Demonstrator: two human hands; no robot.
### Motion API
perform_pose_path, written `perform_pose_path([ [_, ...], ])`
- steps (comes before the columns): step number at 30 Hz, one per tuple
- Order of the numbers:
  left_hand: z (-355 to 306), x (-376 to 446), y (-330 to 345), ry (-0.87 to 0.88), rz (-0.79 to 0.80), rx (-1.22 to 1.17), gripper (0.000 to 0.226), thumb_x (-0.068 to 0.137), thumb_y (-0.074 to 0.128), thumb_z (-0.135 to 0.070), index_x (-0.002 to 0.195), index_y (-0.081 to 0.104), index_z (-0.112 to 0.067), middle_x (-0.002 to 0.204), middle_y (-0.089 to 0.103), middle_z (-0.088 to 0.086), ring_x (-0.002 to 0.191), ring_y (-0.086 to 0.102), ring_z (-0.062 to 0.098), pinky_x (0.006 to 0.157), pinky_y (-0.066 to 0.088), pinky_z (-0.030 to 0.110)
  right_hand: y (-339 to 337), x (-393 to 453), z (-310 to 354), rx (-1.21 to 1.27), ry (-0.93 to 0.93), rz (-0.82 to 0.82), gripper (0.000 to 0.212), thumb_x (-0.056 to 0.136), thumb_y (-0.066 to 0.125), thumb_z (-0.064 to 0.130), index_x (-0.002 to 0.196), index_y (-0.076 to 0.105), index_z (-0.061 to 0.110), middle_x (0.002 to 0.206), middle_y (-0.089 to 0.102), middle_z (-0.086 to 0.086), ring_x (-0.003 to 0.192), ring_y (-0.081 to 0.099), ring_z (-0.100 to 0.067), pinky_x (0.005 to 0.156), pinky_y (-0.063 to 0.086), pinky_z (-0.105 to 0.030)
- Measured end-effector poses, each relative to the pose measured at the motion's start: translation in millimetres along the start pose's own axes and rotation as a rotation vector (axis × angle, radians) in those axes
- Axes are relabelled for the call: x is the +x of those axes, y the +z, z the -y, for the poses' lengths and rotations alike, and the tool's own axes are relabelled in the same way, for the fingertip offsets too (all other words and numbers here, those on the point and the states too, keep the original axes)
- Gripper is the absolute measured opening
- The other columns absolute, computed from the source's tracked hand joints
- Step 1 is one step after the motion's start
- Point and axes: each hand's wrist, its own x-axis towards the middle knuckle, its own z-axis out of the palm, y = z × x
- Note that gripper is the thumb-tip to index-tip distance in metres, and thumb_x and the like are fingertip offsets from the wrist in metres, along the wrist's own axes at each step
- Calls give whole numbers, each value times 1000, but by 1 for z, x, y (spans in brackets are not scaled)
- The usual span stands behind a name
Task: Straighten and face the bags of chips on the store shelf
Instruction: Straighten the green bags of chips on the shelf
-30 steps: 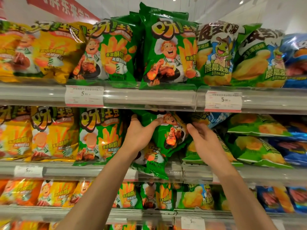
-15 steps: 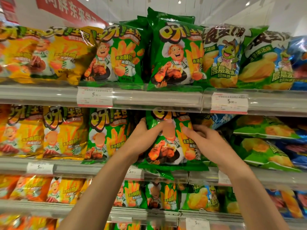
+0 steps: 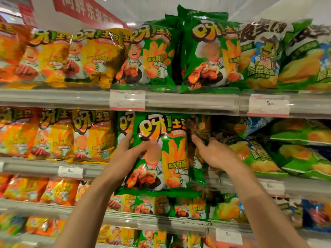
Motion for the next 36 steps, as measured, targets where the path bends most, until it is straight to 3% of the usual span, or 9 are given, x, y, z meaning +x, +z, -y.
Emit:
perform_pose_path([
  [3, 1, -1, -15, 34, 5, 30, 45, 57, 80, -60, 97, 62, -71, 104, 71, -34, 95, 66, -13, 81, 48, 17, 9, 4, 11, -35, 19, 33, 114, 77, 15, 92, 152, 28, 8, 143, 52, -16, 123, 55, -35, 90, 44, -39],
  [8, -6, -7, -19, 74, -28, 11, 41, 71, 79, -42, 71, 58, -77, 80, 64, -47, 75, 62, -23, 56, 46, 1, 18, 6, 7, 80, 36, 8, 109, 84, 47, 78, 156, 11, 4, 140, 54, -16, 123, 55, -34, 92, 47, -37],
  [13, 1, -3, -30, 79, -37, -38, 51, 69, 83, -45, 117, 66, -40, 108, 76, -11, 94, 74, 9, 66, 54, 11, 10, 8, 5, 305, -55, -228, 79, 84, 67, 59, 139, 40, 9, 126, 62, -13, 114, 60, -37, 93, 51, -44],
  [17, -4, -4, -24, 68, -39, -24, 37, 71, 83, -43, 88, 63, -69, 93, 72, -33, 83, 70, -10, 59, 50, 5, 5, 25, 11, 449, -126, -403, 57, 89, 68, 38, 134, 45, 11, 127, 58, -14, 116, 57, -37, 95, 49, -45],
  [20, -2, -3, -21, 67, -58, -21, 46, 69, 84, -49, 106, 58, -55, 98, 71, -33, 86, 69, -10, 61, 51, 8, 12, 37, 17, 640, -176, -470, 53, 94, 64, 23, 140, 40, 10, 140, 45, -14, 129, 47, -37, 109, 39, -44],
  [24, 1, -3, -18, 78, -75, -5, 55, 70, 84, -50, 118, 58, -46, 104, 73, -26, 90, 70, -5, 63, 52, 9, 28, 54, 14, 449, -89, -343, 74, 92, 65, 29, 150, 24, 7, 149, 29, -19, 138, 33, -41, 115, 30, -46],
  [27, 5, -3, -19, 85, -88, 10, 70, 68, 81, -51, 131, 54, -36, 105, 73, -22, 89, 71, -1, 70, 51, 18, 37, 58, 3, 256, 1, -279, 86, 88, 68, 41, 152, 21, 7, 150, 36, -21, 137, 36, -42, 112, 35, -48],
  [30, 7, -2, -20, 84, -99, 16, 76, 65, 79, -49, 135, 53, -33, 104, 73, -21, 88, 71, -1, 67, 51, 17, 39, 62, 0, 362, 10, -199, 80, 88, 69, 41, 149, 26, 12, 142, 50, -18, 126, 52, -39, 104, 45, -44],
  [36, 10, 5, -7, 82, -84, -17, 65, 73, 80, -39, 132, 52, -44, 117, 66, -21, 96, 65, -11, 64, 54, 11, 24, 57, -8, 576, -40, -203, 66, 89, 69, 34, 143, 36, 18, 136, 56, -10, 124, 54, -30, 106, 44, -40],
])
